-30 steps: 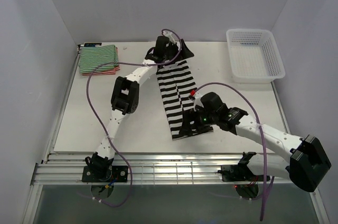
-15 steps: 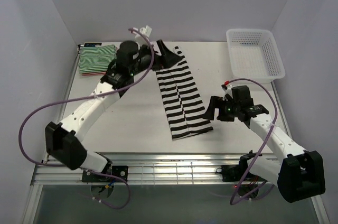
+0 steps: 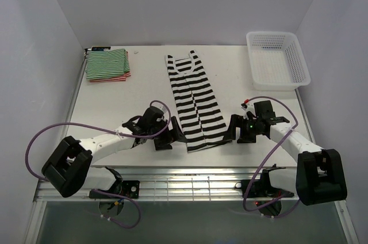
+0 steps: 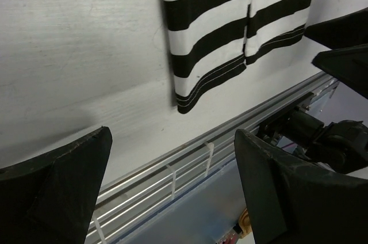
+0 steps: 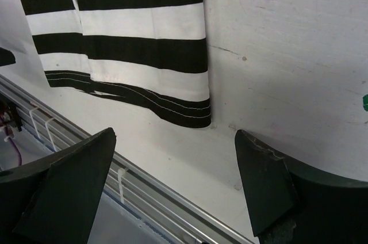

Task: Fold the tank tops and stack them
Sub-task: Fold the tank top

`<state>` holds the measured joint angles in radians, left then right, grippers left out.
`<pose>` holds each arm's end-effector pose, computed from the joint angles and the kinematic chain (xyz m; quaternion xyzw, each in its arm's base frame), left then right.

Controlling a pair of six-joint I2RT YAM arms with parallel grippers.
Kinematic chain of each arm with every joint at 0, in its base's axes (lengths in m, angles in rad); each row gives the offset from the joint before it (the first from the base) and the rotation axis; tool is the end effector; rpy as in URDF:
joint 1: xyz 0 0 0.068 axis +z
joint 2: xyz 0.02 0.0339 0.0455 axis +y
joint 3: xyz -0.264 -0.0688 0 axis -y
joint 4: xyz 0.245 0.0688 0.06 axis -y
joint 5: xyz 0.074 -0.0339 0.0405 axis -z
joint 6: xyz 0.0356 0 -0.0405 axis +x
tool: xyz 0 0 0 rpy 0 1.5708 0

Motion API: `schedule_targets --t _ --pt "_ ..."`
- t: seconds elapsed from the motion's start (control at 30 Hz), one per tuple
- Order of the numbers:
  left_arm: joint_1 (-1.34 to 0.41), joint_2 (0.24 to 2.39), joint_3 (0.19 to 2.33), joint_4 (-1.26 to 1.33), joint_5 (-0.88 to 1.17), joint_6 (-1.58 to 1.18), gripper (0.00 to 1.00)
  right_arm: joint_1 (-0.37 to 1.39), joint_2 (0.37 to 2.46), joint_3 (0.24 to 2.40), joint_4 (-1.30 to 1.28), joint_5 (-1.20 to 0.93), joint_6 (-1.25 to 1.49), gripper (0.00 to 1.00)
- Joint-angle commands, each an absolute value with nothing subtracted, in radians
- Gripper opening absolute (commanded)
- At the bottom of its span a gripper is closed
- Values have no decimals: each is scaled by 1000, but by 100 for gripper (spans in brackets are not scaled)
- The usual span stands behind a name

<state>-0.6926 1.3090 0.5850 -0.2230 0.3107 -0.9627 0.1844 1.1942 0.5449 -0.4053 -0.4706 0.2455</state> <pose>0.1762 -0.1603 0.1636 -0.0796 0.9381 -0.3229 0.0967 0.2001 0.0537 0.1667 -0.0308 0.9416 0.2732 0.1944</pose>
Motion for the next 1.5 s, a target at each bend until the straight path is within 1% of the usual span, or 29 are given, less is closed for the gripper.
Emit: schedule_targets --t 0.0,0.1,0.17,0.23,0.27,0.33,0.4,0.5,0.53,0.6,0.63,0.7,0.73,0.8,0.83,0.87,0.93,1.0,1.1,1.17,1.2,1.27,1.3,1.37,1.4,1.43,1.47 --pt "-719 1322 601 -104 331 -1014 97 179 1215 535 -370 -505 216 90" --pt "-748 1399 620 -83 340 -1022 88 179 1227 532 -361 -509 216 90" --pt "-768 1455 635 -81 344 -1028 77 179 1232 531 -357 -511 216 90" --pt "-779 1488 640 -80 345 -1037 73 179 1233 531 -357 -509 216 91" --pt "-787 1511 641 -81 344 -1045 69 179 1232 529 -359 -508 216 91" --pt "-795 1526 640 -80 338 -1058 66 178 1229 525 -357 -503 218 91" --pt "-805 1546 637 -74 333 -1077 54 178 1227 522 -354 -500 221 92" --pt "-813 1574 635 -72 316 -1094 43 178 1230 511 -347 -497 225 94" --pt "-813 1581 635 -74 314 -1095 37 178 1235 506 -347 -492 225 95" --pt "-813 1597 637 -77 311 -1103 30 178 1238 505 -345 -482 227 98" --pt "-813 1600 643 -80 311 -1104 23 176 1242 505 -344 -473 229 100" --pt "-813 1603 646 -95 304 -1108 18 176 1246 505 -342 -471 233 90" --pt "-811 1605 652 -104 301 -1109 15 176 1247 505 -342 -474 235 81" --pt "-813 1603 653 -120 299 -1108 14 176 1249 497 -342 -466 241 74" --pt "-811 1601 653 -121 299 -1111 13 176 1252 495 -342 -462 242 67" --pt "-813 1594 649 -120 298 -1114 9 176 1255 492 -342 -462 242 65" --pt "-813 1589 644 -121 285 -1115 6 176 1264 480 -334 -463 245 54" --pt "-813 1588 647 -123 279 -1114 0 176 1270 468 -322 -465 253 54" --pt "-813 1595 655 -120 282 -1108 0 176 1298 457 -296 -459 256 53" --pt "-813 1595 658 -117 282 -1101 0 176 1315 454 -275 -460 265 46" --pt "-811 1592 660 -117 281 -1100 0 176 1319 453 -269 -459 271 44" --pt "-813 1586 660 -117 276 -1100 0 176 1319 448 -253 -443 282 44" --pt "-811 1576 658 -118 270 -1098 0 176 1319 448 -255 -433 285 42" --pt "-811 1566 657 -120 258 -1100 0 176 1313 445 -245 -419 287 29" --pt "-813 1560 655 -124 256 -1098 0 176 1312 443 -242 -417 290 21" --pt "-813 1552 655 -127 255 -1098 0 176 1301 442 -241 -419 291 9" --pt "-811 1546 655 -129 255 -1097 0 176 1293 442 -242 -428 291 8"
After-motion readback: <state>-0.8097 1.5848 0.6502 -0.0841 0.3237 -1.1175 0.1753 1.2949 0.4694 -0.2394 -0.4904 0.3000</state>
